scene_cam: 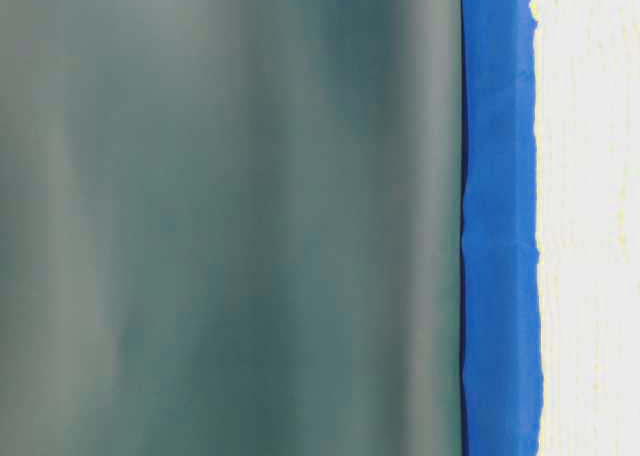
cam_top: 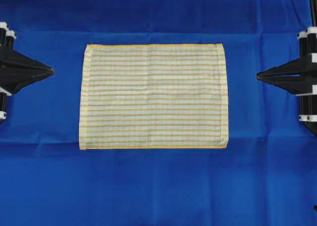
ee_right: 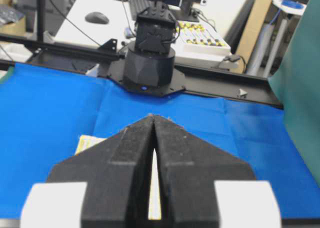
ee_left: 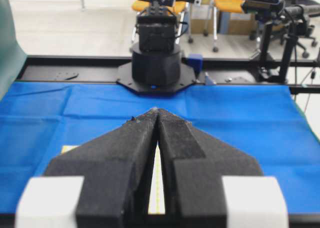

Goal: Fold the yellow towel.
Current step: 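Move both grippers to the towel's far corners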

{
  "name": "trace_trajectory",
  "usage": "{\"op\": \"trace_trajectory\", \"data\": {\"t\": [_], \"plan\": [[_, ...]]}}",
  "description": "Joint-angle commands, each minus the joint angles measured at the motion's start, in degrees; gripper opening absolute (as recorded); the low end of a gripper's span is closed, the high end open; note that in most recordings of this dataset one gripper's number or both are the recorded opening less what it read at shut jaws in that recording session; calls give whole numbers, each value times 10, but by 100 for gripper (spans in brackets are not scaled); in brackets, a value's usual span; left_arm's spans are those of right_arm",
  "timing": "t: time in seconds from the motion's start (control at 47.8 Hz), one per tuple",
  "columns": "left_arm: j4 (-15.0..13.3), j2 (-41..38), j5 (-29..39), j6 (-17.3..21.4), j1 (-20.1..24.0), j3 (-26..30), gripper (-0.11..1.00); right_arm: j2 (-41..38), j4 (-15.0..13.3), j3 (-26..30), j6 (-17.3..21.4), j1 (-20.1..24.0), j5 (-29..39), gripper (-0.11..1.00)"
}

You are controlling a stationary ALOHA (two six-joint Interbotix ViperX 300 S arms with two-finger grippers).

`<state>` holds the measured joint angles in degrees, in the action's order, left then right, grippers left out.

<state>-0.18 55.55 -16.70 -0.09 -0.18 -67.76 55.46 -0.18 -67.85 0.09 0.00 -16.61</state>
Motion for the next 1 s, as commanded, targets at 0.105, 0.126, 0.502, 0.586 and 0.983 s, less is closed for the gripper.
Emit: {"op": "trace_trajectory", "data": {"t": [0.105, 0.126, 0.502, 0.586, 0.983], "plan": [[-30, -7, 21, -6, 14, 17, 0, -10, 24, 33, 8, -24, 47, 0], [-30, -7, 23, -7, 16, 16, 0, -10, 25, 36, 8, -28, 59, 0], [-32, -105, 39, -21, 133, 3, 1, -71, 66, 33, 11, -164, 134, 1], [-32, -142, 38, -23, 156, 3, 4, -112, 68, 33, 11, -196, 136, 9], [-29, -287, 7, -12, 228, -6, 79, -330, 72, 45, 11, -265, 101, 67]]}}
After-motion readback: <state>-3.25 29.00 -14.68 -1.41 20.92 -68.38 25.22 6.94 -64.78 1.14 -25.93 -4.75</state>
